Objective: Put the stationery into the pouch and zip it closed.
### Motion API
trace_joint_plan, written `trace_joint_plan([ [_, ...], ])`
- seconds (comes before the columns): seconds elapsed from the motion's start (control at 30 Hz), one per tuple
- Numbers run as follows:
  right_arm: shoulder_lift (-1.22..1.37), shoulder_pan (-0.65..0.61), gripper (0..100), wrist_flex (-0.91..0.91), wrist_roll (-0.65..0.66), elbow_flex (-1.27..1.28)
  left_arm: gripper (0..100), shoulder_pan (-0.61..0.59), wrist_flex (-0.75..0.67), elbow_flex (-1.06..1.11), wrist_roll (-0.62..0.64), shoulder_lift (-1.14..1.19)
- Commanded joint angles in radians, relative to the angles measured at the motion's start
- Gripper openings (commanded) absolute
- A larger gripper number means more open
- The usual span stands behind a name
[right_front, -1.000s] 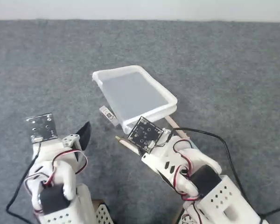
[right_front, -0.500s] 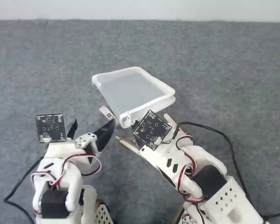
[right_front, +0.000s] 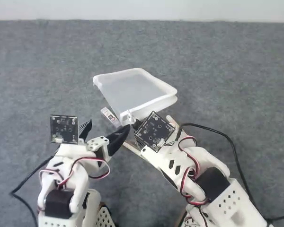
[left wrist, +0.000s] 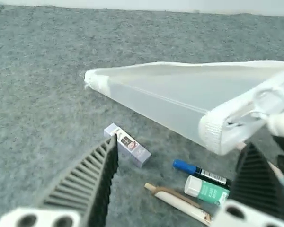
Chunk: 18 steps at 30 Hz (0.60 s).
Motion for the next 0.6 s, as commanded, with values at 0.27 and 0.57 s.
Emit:
trace_joint_plan([
  [0.27,-0.027,0.002,0.8,0.007,-0.011,-0.018,33,-0.054,-0.126,0.03,0.015,-0.021],
  [0.57,-0.027,0.002,0.8,0.007,-0.012,-0.018,33,-0.069,-0.203,0.122,0.009,-0.021],
])
